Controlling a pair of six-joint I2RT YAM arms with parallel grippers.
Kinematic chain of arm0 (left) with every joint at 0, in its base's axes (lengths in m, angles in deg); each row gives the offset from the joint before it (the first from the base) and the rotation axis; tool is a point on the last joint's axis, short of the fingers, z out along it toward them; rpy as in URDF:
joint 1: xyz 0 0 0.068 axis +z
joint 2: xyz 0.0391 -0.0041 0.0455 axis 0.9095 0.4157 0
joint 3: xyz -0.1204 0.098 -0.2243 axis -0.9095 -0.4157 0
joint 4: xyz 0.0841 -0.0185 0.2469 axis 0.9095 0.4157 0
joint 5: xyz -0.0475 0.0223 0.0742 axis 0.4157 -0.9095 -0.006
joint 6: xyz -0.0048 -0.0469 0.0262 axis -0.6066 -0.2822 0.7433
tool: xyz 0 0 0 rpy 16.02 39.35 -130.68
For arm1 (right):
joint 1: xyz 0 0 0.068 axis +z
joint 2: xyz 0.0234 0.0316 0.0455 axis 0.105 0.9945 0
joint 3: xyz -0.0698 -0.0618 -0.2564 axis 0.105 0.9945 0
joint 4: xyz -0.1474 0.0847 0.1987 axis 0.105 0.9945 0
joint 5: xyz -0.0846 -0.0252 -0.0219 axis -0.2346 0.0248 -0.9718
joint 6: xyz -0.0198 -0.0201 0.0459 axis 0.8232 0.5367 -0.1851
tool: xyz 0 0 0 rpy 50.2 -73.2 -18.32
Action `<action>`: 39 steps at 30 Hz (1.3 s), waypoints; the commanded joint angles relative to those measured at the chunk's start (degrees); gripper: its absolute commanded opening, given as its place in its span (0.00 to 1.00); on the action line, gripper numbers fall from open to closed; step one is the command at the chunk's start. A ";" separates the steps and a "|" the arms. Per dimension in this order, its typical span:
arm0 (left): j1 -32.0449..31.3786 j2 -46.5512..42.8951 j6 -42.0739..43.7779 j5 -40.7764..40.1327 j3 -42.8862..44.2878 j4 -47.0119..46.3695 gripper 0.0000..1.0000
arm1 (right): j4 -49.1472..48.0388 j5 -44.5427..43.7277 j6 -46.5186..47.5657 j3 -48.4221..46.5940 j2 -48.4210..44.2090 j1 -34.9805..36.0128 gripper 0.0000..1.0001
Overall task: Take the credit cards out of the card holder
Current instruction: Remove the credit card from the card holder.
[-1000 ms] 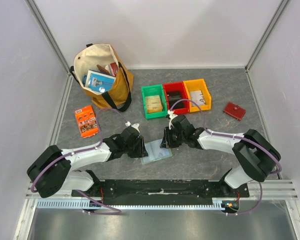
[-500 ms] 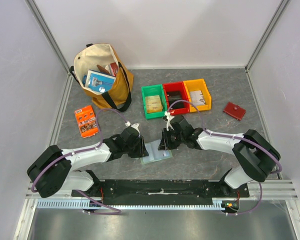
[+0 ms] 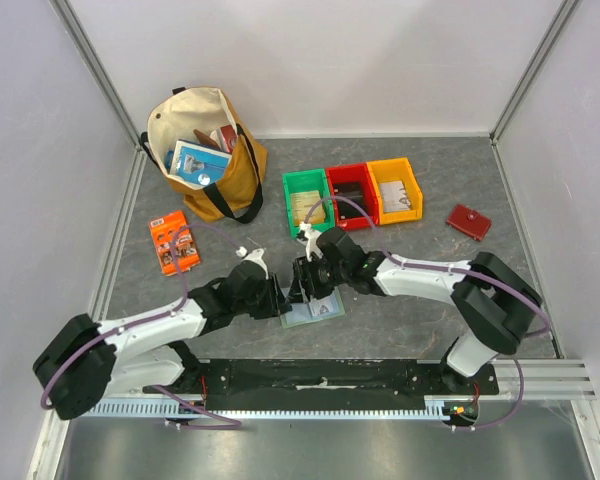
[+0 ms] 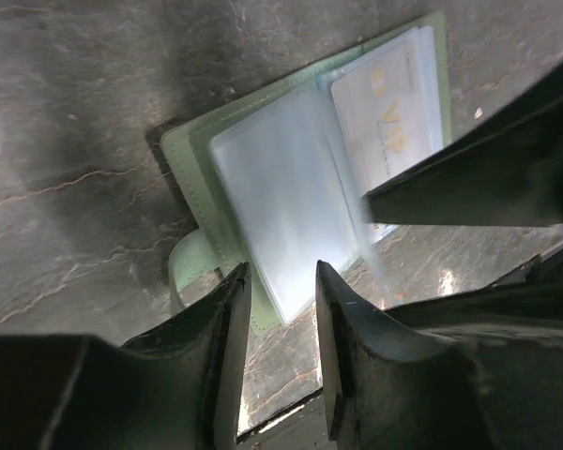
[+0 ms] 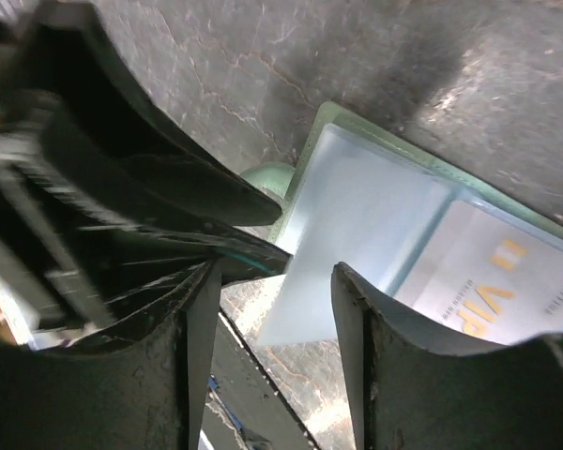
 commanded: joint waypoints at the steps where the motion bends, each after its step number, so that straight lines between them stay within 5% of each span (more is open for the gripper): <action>1: -0.15 -8.39 -4.70 -6.91 -1.97 2.94 0.41 | -3.52 3.73 -0.68 -2.14 5.14 1.31 0.60; 11: -0.15 -27.30 -8.14 -13.08 -3.73 8.74 0.43 | -1.69 3.73 0.89 -5.03 7.80 1.83 0.68; 23: -0.15 -17.12 -5.76 -6.05 5.32 1.63 0.44 | 11.05 -10.41 7.83 -6.01 -3.36 -0.36 0.65; 39: 0.55 5.55 -7.52 3.97 5.41 -13.84 0.44 | 10.01 -11.56 9.51 2.61 -3.99 -7.22 0.23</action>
